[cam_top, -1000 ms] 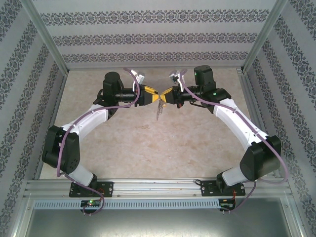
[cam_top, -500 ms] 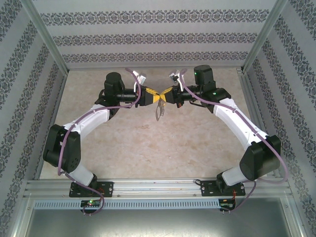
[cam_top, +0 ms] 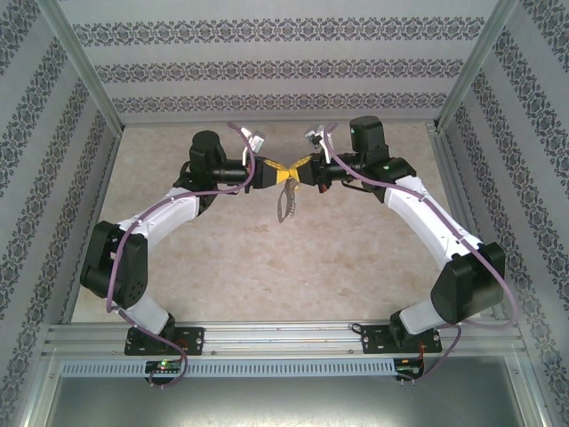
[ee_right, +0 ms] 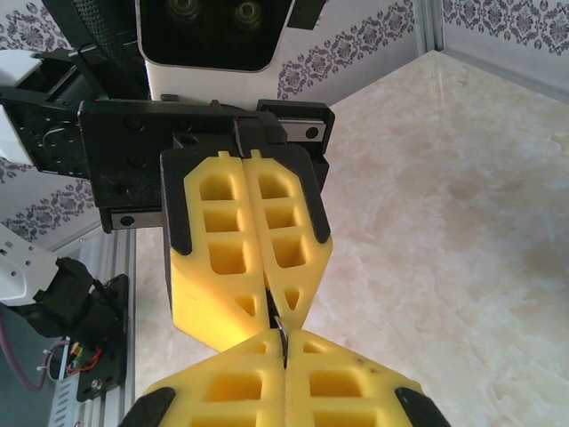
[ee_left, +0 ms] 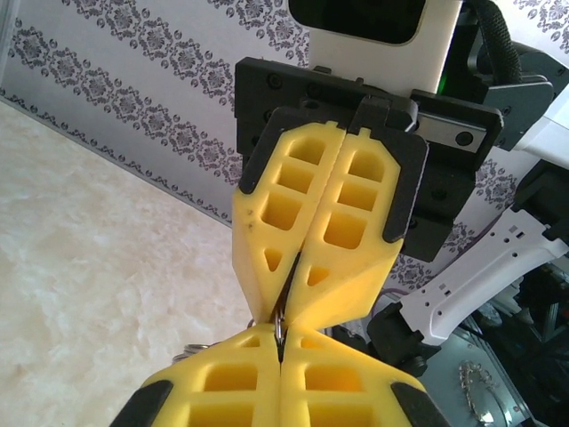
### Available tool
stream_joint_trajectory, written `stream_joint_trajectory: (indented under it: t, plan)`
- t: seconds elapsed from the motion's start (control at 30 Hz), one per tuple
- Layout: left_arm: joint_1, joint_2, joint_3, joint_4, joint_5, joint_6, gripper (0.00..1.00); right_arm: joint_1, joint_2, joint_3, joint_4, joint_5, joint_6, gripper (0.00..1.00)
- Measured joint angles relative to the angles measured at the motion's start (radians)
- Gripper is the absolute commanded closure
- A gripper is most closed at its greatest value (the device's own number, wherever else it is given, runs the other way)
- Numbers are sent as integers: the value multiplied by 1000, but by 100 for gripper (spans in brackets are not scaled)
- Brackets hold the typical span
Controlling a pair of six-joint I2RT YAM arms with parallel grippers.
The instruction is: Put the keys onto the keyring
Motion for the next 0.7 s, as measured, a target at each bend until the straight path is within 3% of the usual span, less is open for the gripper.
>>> stream_joint_trajectory:
  t: [0.1,0.2,0.4,0.7]
  plan:
    - [-1,3,-2,32,3,-14,100,-11,-3,-8,24,6,26,67]
    - [-3,3,-9,90,-14,-39,100,-51,-48,-75,114,3,80,60]
    - [-3,3,-57,218,-48,-105,100,-113,-193,-243,276,9,188,54]
    - [-3,3,-86,394,-85,-224,100,-44,-293,-427,429,82,269,48]
